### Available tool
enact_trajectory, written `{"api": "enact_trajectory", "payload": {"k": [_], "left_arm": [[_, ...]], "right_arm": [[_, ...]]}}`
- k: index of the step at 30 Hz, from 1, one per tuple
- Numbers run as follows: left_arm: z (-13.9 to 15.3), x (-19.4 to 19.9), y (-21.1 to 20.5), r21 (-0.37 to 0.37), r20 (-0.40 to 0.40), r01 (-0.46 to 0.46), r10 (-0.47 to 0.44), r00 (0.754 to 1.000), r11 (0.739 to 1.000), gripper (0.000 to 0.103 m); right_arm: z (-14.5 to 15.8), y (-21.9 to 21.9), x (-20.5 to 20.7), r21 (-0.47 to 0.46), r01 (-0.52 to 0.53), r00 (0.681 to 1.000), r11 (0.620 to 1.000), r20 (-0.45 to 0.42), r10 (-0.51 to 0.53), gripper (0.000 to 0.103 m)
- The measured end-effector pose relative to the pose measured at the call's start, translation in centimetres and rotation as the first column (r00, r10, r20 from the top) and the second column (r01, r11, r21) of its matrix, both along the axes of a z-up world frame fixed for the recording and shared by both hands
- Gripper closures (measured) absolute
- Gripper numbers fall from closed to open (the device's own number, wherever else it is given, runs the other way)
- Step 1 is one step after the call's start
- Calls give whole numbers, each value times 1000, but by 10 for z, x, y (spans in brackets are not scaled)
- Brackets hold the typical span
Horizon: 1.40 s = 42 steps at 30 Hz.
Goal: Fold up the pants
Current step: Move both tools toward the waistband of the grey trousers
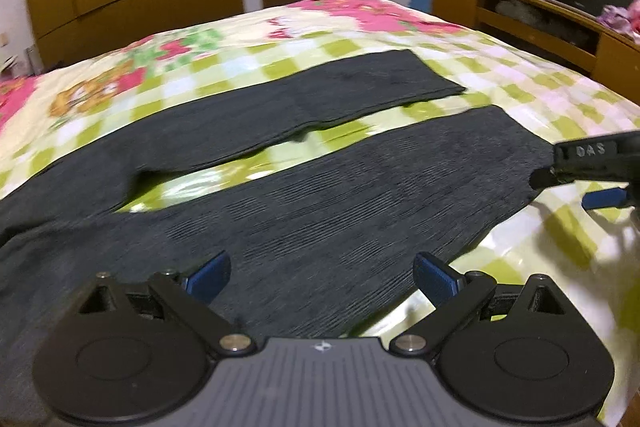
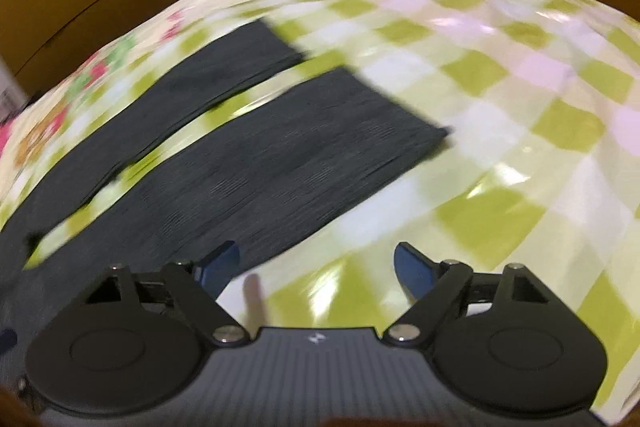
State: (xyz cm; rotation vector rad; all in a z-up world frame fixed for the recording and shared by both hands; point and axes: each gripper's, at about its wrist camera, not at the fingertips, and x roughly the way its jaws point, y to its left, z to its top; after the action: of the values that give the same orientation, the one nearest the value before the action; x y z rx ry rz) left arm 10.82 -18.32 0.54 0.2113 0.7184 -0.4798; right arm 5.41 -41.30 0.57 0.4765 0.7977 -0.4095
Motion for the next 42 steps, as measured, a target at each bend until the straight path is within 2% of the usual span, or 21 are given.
{"api": "enact_trajectory", "payload": {"k": [3,7,9,11,13,14,17,23,27,29,32,34,38,40,42], "left_arm": [[-6,3,-23,13,-8,38,-38,999,999,0],[-11,3,-42,34,-20,71,-70,997,997,0],[-13,1,-49,43,-27,80,-79,996,996,0],[-14,-2,-55,54,-32,90,-88,996,995,0],[-14,-5,-61,65,-31,102,-100,994,993,0],[-14,-6,-64,69,-32,110,-108,994,992,0],[-13,-10,-72,63,-38,136,-134,990,989,0],[-7,-24,-83,37,-36,193,-191,981,981,0],[-3,-25,-58,30,-24,175,-174,984,984,0],[0,-20,-31,32,-16,124,-124,992,992,0],[4,-11,17,46,2,23,-23,1000,999,0],[6,-4,59,68,20,-60,59,998,996,0],[2,11,148,128,46,-237,233,971,963,0],[-4,17,186,149,39,-295,293,955,944,0],[-11,21,220,175,36,-343,343,939,923,0]], "right_arm": [[-8,-28,7,12,54,999,998,1,-54,19],[-15,-54,15,82,95,994,992,38,-99,30],[-16,-63,17,104,108,992,989,61,-115,44],[-17,-72,20,136,119,988,983,85,-132,79],[-18,-81,20,167,120,985,979,100,-138,94],[-19,-85,19,183,115,984,976,110,-136,97],[-17,-96,11,230,95,982,969,140,-130,100],[-8,-106,-2,184,66,990,981,108,-87,100],[-4,-97,-4,108,38,997,993,60,-45,97],[1,-94,-6,81,44,997,996,53,-48,91],[14,-86,-16,3,69,996,998,51,-69,91],[26,-71,-23,-53,46,997,997,57,-43,91],[43,-9,-13,-60,-155,986,986,55,158,90],[49,41,3,-51,-298,952,953,51,300,90],[53,86,21,-20,-423,904,906,60,423,90]]}}
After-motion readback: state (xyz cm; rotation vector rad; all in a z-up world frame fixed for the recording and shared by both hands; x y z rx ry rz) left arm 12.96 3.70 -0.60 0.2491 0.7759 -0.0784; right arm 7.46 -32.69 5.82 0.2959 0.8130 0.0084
